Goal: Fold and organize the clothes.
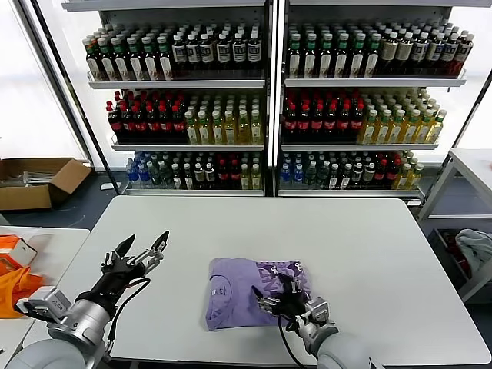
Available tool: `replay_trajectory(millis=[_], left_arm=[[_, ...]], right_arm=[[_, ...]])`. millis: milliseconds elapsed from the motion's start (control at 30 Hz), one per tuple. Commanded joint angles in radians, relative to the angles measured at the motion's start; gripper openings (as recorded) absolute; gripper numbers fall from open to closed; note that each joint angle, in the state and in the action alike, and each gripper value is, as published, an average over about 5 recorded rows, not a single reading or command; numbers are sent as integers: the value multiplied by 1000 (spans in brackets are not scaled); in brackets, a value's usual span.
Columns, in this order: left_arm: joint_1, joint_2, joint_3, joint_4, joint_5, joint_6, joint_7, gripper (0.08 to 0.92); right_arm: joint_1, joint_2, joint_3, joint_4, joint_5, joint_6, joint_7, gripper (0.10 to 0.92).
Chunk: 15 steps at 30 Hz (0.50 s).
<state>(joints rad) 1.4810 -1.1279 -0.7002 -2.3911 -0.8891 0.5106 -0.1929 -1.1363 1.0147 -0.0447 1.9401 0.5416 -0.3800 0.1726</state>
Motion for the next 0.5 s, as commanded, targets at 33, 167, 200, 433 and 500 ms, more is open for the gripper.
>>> replay_trajectory(millis=[33,167,200,433,500], left_arm=[[-13,-14,4,14,6,-1,6,823],[-22,-7,-7,18,6,-2,15,823],[-24,-5,-13,20,7,-3,19,823],[-32,9,-62,75,106,-61,125,823],[-37,11,-71,95,136,-79,160,823]], right_arm=[[45,15,-70,109,66,-9,89,823],[14,-9,37,189,35,87,80,823],[2,-17,87,197,20,111,67,823],[-128,-60,523,127,8,241,-58,823],[-172,-66,626,98,20,274,-96,823]])
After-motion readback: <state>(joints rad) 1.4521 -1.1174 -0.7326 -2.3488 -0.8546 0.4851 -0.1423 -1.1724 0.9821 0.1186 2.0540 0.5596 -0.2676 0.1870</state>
